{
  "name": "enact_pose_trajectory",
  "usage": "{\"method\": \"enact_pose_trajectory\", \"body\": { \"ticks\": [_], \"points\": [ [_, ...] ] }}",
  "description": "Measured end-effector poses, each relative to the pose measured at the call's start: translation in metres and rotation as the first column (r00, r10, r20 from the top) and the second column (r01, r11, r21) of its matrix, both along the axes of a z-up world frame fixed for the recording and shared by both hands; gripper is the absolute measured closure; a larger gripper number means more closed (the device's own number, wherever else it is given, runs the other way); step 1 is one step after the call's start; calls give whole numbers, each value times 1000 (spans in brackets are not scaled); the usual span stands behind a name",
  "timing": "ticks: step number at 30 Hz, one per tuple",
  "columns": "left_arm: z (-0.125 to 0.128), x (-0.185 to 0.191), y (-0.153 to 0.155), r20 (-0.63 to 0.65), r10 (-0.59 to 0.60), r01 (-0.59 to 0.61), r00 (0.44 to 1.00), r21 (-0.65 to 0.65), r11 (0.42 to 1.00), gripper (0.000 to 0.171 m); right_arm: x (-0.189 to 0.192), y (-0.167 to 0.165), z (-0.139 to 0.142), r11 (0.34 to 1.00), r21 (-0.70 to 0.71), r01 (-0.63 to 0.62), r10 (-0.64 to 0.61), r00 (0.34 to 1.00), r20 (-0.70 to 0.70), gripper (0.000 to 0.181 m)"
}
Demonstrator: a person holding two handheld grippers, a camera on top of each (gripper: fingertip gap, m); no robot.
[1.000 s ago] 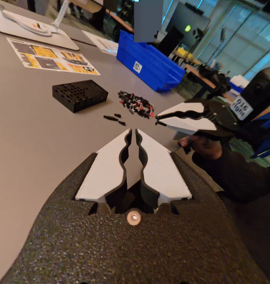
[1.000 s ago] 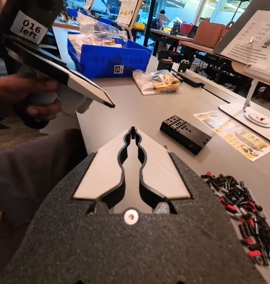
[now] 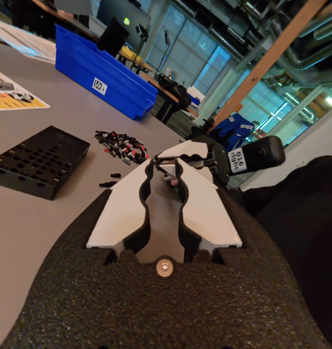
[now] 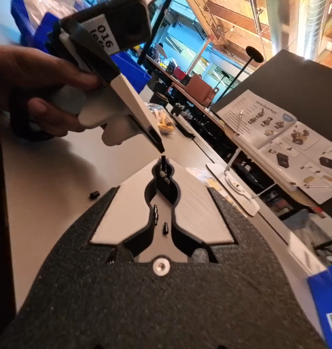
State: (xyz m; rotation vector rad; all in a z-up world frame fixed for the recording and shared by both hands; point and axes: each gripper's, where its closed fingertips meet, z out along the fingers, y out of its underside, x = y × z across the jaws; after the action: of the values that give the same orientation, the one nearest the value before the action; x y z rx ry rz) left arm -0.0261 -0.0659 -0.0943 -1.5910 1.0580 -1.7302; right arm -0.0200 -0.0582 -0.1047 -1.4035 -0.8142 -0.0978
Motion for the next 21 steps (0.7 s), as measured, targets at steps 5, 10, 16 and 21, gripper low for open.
{"method": "enact_pose_trajectory", "body": {
  "ticks": [5,10,16,21],
  "points": [
    [-18,2,-2,-95,32,-31,995,19,999,150,-11,-3,-8,998,61,19,-26,991,128,177],
    [-19,0,-7,-97,-35,32,995,-36,999,164,-14,-6,-9,998,67,-4,-6,990,142,176],
    [-16,-2,-7,-49,-76,69,996,-128,989,169,-14,-9,-3,993,114,-24,11,994,107,176],
    [-6,-7,-6,54,-117,127,992,-252,959,169,-5,-17,16,967,253,21,-28,999,24,175]
  ]
}}
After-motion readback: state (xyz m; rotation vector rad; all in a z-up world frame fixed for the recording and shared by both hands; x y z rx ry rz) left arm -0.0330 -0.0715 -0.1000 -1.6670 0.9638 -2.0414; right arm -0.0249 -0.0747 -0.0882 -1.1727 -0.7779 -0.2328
